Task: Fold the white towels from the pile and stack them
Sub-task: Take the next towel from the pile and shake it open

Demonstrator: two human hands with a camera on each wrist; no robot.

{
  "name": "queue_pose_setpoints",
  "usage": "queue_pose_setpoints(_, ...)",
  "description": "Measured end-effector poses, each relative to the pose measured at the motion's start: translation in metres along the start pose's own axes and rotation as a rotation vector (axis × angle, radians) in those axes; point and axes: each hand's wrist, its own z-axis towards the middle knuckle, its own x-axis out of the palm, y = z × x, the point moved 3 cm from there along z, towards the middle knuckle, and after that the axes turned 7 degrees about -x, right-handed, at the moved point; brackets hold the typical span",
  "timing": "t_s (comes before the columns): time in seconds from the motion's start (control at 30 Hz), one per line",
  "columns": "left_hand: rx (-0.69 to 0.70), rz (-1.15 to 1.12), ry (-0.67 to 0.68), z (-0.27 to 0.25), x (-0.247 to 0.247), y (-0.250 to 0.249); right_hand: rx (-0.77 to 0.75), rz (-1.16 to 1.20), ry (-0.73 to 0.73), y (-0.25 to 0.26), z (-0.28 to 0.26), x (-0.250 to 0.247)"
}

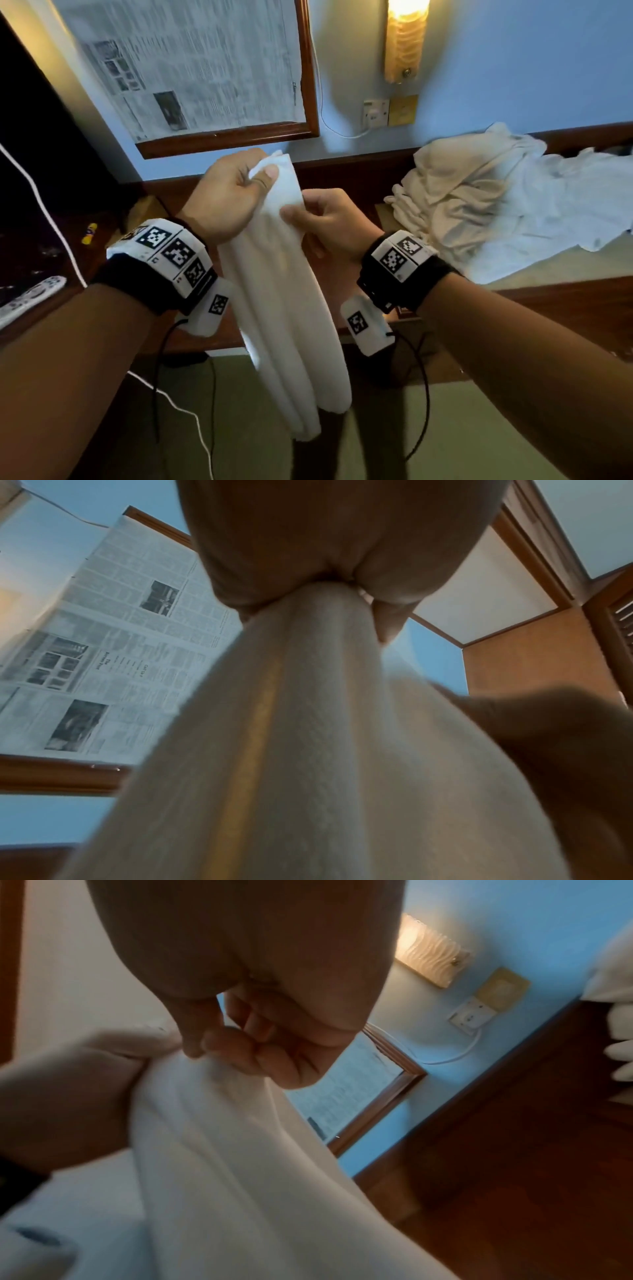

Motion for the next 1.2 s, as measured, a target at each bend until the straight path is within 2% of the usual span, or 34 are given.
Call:
queue_pose_setpoints(0.07, -0.009, 0.027, -0.029, 0.000, -0.011, 0.009, 0.122, 0.005, 0.022, -0.026, -0.017, 0.002)
queue_pose_setpoints(0.23, -0.010, 0.022, -0.045, -0.003, -0.043, 0.043, 0.329, -0.435, 0.133, -0.143, -0.083, -0.021)
queue_pose_setpoints(0.33, -0.028, 0.001, -0.083, -0.008, -0.058, 0.064, 0.493, -0.623, 0.117, -0.189, -0.127, -0.039)
queue_pose_setpoints(0.57, -0.105, 0.001, -0.198, -0.014, -0.092, 0.106, 0.990, -0.853, 0.023, -0.239, -0.218, -0.074)
queue_pose_setpoints(0.63, -0.125, -0.032, -0.176, -0.018, -0.089, 0.108, 1.085, -0.903, -0.041, -0.239, -0.233, -0.076)
queue_pose_setpoints(0.7, -0.092, -0.050, -0.131, -0.023, -0.078, 0.101, 1.106, -0.932, -0.057, -0.234, -0.231, -0.070)
queue_pose_setpoints(0.77, -0.042, -0.054, -0.084, -0.028, -0.062, 0.089, 1.023, -0.949, -0.049, -0.220, -0.208, -0.056)
queue_pose_setpoints(0.87, 0.054, -0.038, 0.055, -0.033, -0.032, 0.063, 0.694, -0.868, -0.128, -0.176, -0.152, -0.030)
queue_pose_setpoints(0.93, 0.036, -0.057, 0.179, -0.039, -0.010, 0.048, 0.380, -0.668, -0.200, -0.125, -0.108, -0.008)
queue_pose_setpoints(1.03, 0.003, -0.022, 0.308, -0.043, 0.011, 0.034, 0.054, -0.320, -0.085, -0.045, -0.055, 0.017)
queue_pose_setpoints(1.1, -0.004, -0.006, 0.342, -0.043, 0.012, 0.027, -0.077, -0.267, -0.061, -0.008, -0.036, 0.020)
queue_pose_setpoints(1.2, 0.033, -0.027, 0.294, -0.042, 0.000, 0.016, -0.137, -0.358, -0.090, 0.019, -0.020, 0.015)
